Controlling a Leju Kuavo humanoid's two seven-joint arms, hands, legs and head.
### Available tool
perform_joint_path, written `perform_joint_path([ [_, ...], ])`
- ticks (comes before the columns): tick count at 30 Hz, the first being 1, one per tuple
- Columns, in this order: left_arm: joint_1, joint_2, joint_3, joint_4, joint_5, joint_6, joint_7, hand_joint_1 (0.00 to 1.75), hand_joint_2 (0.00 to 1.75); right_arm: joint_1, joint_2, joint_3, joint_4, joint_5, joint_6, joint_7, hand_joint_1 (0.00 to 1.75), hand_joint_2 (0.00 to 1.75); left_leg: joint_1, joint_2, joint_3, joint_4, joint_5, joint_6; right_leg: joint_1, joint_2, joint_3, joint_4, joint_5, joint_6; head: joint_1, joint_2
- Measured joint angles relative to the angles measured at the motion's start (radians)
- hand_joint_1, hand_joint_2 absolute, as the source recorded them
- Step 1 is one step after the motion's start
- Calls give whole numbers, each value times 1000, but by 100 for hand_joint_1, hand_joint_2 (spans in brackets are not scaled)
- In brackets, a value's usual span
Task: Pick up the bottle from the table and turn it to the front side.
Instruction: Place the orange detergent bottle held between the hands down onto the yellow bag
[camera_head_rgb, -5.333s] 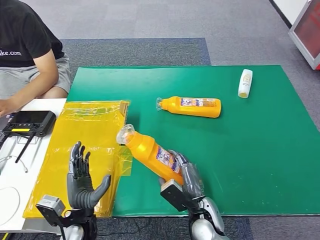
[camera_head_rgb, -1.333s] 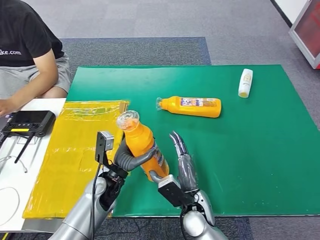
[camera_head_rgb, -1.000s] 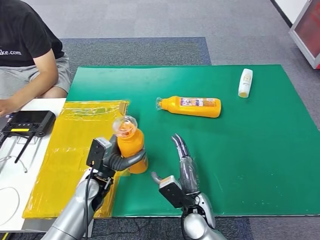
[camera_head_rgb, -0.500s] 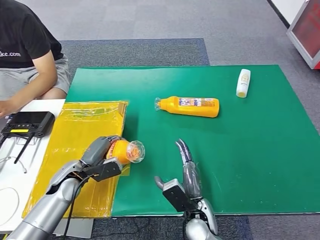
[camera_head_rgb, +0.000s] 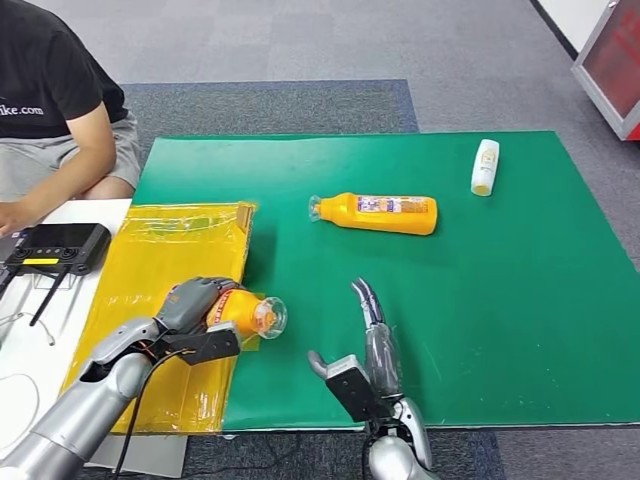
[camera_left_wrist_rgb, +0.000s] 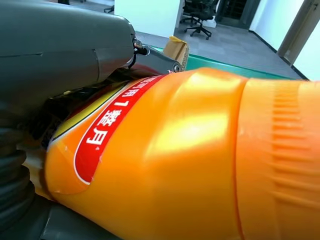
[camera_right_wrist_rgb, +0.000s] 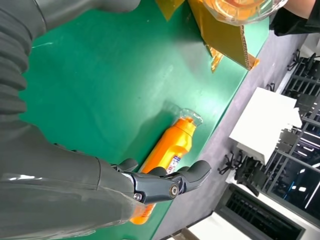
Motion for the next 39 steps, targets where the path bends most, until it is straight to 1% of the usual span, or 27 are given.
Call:
perform_joint_path([
  [4, -15, -30, 0, 42, 50, 8, 13, 175, 175, -2, 4, -1, 10, -8, 1, 0, 0, 175, 0, -1, 2, 0, 0, 0, 0, -1, 3, 0, 0, 0, 0, 0],
  [6, -33, -57, 5, 78, 86, 18, 21, 175, 175, -6, 8, -1, 17, -14, 3, 0, 0, 175, 0, -2, 3, 0, 0, 1, 0, -3, 5, 0, -1, 1, 0, 0],
  [8, -51, -89, 18, 123, 115, 36, 25, 170, 175, -12, 10, 1, 23, -20, 3, 1, 0, 175, -1, -4, 5, 0, 0, 2, -1, -5, 8, 0, -2, 2, 0, 0],
  [9, -59, -106, 26, 145, 122, 49, 27, 137, 175, -15, 11, 2, 26, -22, 3, 1, 0, 175, -1, -5, 6, 0, 1, 3, -1, -7, 9, 0, -2, 3, 0, 0],
  [12, -77, -155, 46, 202, 126, 98, 33, 10, 175, -22, 13, 4, 33, -24, 0, 3, 0, 175, -2, -13, 8, 0, 2, 5, -2, -15, 14, 0, -4, 5, 0, 0],
  [13, -79, -169, 51, 218, 123, 116, 35, 0, 175, -24, 13, 4, 35, -24, -3, 4, 0, 175, -2, -15, 8, 0, 2, 6, -2, -17, 15, 0, -5, 6, 0, 0],
  [17, -72, -226, 64, 262, 89, 190, 53, 0, 175, -24, 13, 4, 37, -24, -11, 5, 0, 175, -4, -17, 8, 0, 3, 6, -3, -18, 15, 0, -3, 6, 0, 0],
  [22, -62, -260, 73, 277, 48, 218, 58, 0, 175, -22, 13, 4, 37, -16, -14, 9, 0, 175, -4, -16, 8, 0, 2, 7, -4, -17, 14, -1, -4, 7, 0, 0],
  [26, -46, -273, 74, 278, 24, 221, 51, 0, 0, -22, 13, 4, 37, -3, -15, 12, 0, 175, -4, -16, 6, 0, 2, 7, -4, -17, 12, -1, -4, 6, 0, 0],
  [30, -11, -283, 73, 273, -6, 237, 40, 0, 0, -20, 13, 4, 37, 21, -21, 19, 0, 175, -4, -14, 0, 0, 2, 7, -3, -16, 6, -1, -4, 6, 0, 0],
  [33, 8, -281, 74, 243, -9, 231, 33, 0, 0, -14, 13, 4, 37, 37, -26, 22, 0, 175, -4, -14, -1, 0, 2, 7, -3, -16, 4, 0, -4, 6, 0, 0],
  [36, 33, -272, 75, 189, 6, 224, 19, 0, 0, -8, 13, 2, 37, 47, -31, 22, 0, 175, -4, -14, -3, 0, 2, 7, -3, -16, 2, 0, -4, 6, 0, 0],
  [39, 64, -260, 84, 101, 13, 256, -7, 0, 0, 3, 13, 1, 36, 54, -37, 25, 0, 175, -4, -14, -5, 0, 2, 7, -3, -16, 0, 0, -4, 6, 0, 0],
])
